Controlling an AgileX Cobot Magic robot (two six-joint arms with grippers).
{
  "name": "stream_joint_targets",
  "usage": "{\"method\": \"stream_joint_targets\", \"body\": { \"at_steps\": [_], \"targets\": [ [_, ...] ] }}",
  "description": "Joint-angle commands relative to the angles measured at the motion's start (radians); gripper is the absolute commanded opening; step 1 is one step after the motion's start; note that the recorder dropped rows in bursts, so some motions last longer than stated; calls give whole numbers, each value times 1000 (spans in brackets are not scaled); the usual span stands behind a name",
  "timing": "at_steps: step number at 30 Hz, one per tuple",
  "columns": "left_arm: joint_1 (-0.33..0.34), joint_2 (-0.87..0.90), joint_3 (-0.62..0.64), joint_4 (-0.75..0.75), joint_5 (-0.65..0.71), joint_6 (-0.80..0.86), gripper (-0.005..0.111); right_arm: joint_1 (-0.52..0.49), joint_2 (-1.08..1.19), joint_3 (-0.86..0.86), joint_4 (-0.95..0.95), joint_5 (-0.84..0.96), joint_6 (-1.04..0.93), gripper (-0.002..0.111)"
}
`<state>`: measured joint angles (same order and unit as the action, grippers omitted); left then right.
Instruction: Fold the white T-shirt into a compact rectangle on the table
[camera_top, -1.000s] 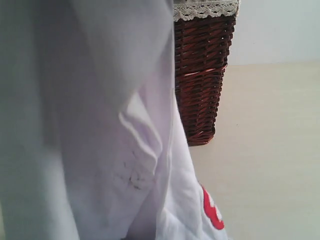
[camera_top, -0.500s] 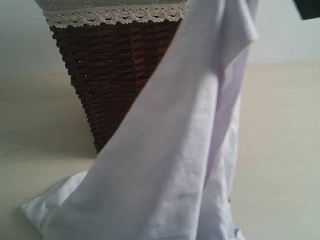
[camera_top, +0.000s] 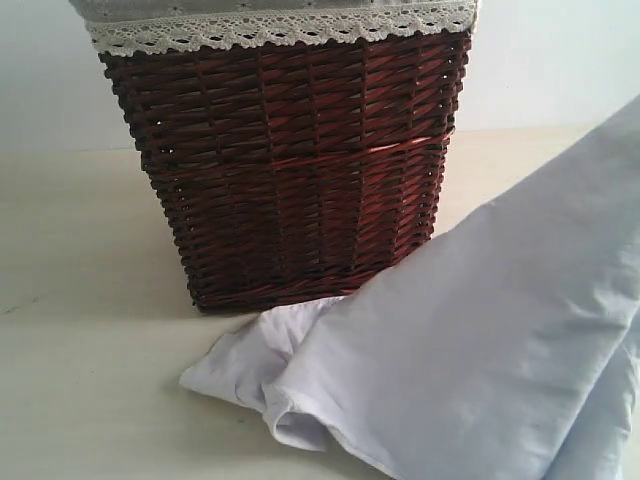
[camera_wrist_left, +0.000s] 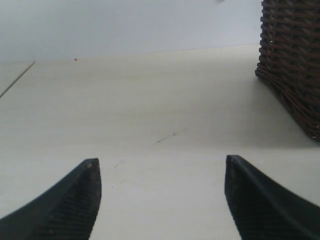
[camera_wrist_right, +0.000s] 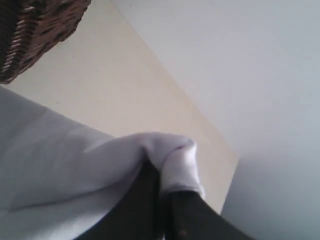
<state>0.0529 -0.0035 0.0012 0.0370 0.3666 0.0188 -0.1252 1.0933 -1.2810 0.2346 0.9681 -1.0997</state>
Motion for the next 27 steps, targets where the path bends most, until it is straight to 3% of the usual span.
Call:
{"method": "stream_joint_targets", "body": {
  "at_steps": [1,3,8,13,19,22,27],
  "targets": [
    [-3,4,-1,-4,-6,4,68,-17,-3,15,184,151,23,0],
    [-3,4,-1,-4,-6,4,68,-17,-3,49,343,253,-24,0],
    [-3,4,-1,-4,-6,4,68,-14,-7,224,786,253,-159,0],
    [-3,4,-1,-4,-6,4,68,-14,-7,401,1088,253,-312,0],
    [-3,4,-1,-4,-6,4,68,-2,15,562,1173,253,-382,0],
    [-3,4,-1,-4,-6,4,68,64,19,627,1179,253,-382,0],
    [-3,4,-1,-4,-6,4,68,210,24,670,1375,253,-539,0]
  ]
}}
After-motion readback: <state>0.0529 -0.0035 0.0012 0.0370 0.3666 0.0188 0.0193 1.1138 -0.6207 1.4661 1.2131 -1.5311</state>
